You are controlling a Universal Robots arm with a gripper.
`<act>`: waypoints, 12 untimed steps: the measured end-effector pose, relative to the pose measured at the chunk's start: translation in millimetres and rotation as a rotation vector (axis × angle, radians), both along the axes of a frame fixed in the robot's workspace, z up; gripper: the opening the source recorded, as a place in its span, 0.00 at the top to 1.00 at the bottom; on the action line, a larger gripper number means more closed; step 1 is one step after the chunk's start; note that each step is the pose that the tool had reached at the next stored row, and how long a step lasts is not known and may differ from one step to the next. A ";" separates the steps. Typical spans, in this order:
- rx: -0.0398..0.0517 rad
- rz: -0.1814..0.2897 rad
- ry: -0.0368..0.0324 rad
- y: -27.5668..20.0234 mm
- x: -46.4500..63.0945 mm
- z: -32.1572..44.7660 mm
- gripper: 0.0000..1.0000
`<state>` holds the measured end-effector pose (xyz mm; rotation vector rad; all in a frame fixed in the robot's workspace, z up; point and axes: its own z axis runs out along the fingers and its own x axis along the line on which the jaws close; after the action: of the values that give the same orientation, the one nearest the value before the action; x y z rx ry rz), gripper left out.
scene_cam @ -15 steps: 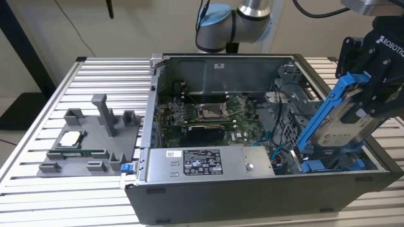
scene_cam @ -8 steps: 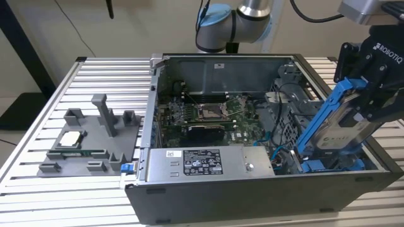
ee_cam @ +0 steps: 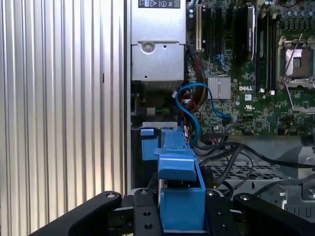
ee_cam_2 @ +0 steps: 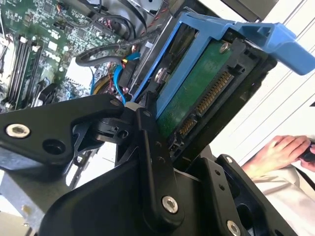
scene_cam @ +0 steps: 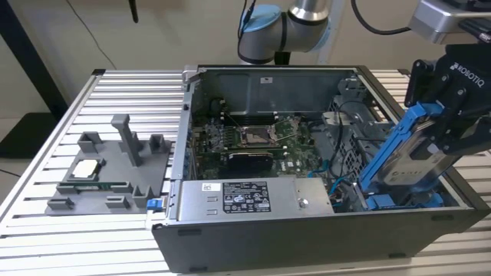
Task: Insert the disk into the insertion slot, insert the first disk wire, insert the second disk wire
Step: 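Insert the second disk wire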
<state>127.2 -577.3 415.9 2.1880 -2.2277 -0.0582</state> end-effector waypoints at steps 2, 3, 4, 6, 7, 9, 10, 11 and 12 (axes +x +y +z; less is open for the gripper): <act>0.0008 0.000 0.0000 0.0 0.1 -1.9 0.67; 0.0008 0.000 0.0000 0.0 0.1 -2.9 0.67; 0.0008 0.000 0.0000 0.0 0.1 -3.9 0.67; 0.0008 0.000 0.0000 0.0 0.1 -6.4 0.67; 0.0009 0.000 0.0000 0.0 0.1 -7.9 0.67; 0.0010 0.000 -0.0001 0.0 0.2 -11.2 0.67; 0.0009 0.000 0.0000 0.0 0.1 -13.0 0.67; 0.0009 0.000 0.0000 0.0 0.2 -14.9 0.67; 0.0008 0.000 0.0000 0.0 0.1 -16.7 0.67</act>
<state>127.4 -577.3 399.2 2.1887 -2.2279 -0.0592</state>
